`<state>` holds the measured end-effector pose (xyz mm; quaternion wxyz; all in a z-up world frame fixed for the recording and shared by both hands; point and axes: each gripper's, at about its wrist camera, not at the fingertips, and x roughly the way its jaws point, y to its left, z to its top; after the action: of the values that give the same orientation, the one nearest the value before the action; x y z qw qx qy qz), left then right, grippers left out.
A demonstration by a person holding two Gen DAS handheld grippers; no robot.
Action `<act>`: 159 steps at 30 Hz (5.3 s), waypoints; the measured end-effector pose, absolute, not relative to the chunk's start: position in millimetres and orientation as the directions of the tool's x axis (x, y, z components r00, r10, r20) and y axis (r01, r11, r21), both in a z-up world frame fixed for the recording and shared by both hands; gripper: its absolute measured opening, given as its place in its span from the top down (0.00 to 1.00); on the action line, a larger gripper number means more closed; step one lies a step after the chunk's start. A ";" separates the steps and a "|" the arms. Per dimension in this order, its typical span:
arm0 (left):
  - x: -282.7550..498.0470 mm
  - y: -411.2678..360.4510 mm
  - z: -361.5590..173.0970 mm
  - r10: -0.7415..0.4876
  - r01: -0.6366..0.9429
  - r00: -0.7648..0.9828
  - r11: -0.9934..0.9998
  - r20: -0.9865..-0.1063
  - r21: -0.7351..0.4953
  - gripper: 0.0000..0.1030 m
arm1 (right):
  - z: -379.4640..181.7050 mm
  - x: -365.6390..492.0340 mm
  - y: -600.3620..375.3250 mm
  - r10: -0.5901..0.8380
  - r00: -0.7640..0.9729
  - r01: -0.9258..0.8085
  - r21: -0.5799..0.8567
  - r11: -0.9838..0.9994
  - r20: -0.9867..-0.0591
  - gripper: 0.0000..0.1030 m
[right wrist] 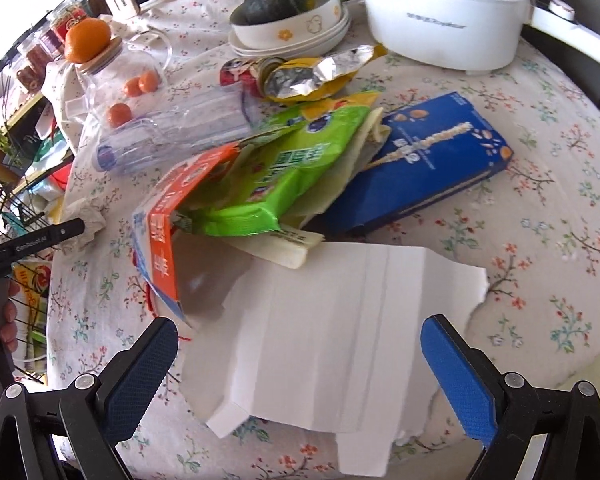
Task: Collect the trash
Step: 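Grasp the crumpled tissue with the left gripper while the right gripper approaches the milk carton, then grasp the orange-and-white milk carton with the right gripper and lift it, then carry tissue and carton to the white bin and open both grippers, then grasp the green snack bag with the left gripper while the right approaches the bread wrapper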
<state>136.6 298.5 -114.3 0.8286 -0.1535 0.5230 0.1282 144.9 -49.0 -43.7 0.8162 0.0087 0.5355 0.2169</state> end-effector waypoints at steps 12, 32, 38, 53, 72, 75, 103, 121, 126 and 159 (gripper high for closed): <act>114.5 281.8 -76.5 0.021 -0.318 0.501 0.934 -0.865 -0.161 0.71 | -70.7 160.5 10.1 0.453 0.276 -0.387 0.333 0.860 -0.848 0.22; 74.9 261.2 -34.8 0.004 -0.271 0.574 0.945 -0.819 -0.185 0.71 | -53.0 152.5 42.7 0.641 0.271 -0.501 0.463 0.731 -0.718 0.98; 78.4 246.7 -26.5 -0.011 -0.242 0.589 0.952 -0.808 -0.190 0.71 | -22.9 142.7 24.2 0.673 0.324 -0.525 0.465 0.713 -0.665 0.98; 109.7 113.6 -4.5 -0.189 0.017 0.616 0.974 -0.765 -0.228 0.71 | 16.4 137.4 -121.9 0.567 0.515 -0.386 0.416 0.823 -0.643 0.98; 122.9 -98.6 -38.9 -0.362 0.375 0.463 0.907 -0.809 -0.191 0.71 | -18.2 94.7 -332.1 0.267 0.562 -0.015 0.314 0.949 -0.783 0.98; 121.0 -122.0 -44.7 -0.383 0.400 0.440 0.893 -0.812 -0.204 0.71 | -34.5 92.1 -354.2 0.227 0.514 0.050 0.293 0.955 -0.827 0.98; 136.2 -246.9 -128.5 -0.411 0.514 0.307 0.830 -0.858 -0.214 0.69 | -110.6 73.9 -421.0 0.254 0.276 0.185 0.311 0.932 -0.927 0.61; 135.2 -186.2 -85.9 -0.310 0.396 0.429 0.909 -0.848 -0.132 0.22 | -78.6 83.4 -401.8 0.148 0.349 0.189 0.224 0.956 -0.925 0.34; 135.4 -140.8 -63.1 -0.243 0.335 0.497 0.939 -0.833 -0.074 0.21 | -62.2 91.3 -371.8 0.141 0.382 0.141 0.209 0.968 -0.913 0.30; 192.4 27.6 -67.9 -0.030 0.224 0.568 0.967 -0.823 0.120 0.51 | -45.9 168.9 -195.1 0.205 0.364 -0.111 0.176 0.978 -0.909 0.22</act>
<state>192.4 27.6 -67.9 0.8790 0.1060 0.4592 -0.0723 168.9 -195.1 -45.9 0.8247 0.0423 0.5559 0.0955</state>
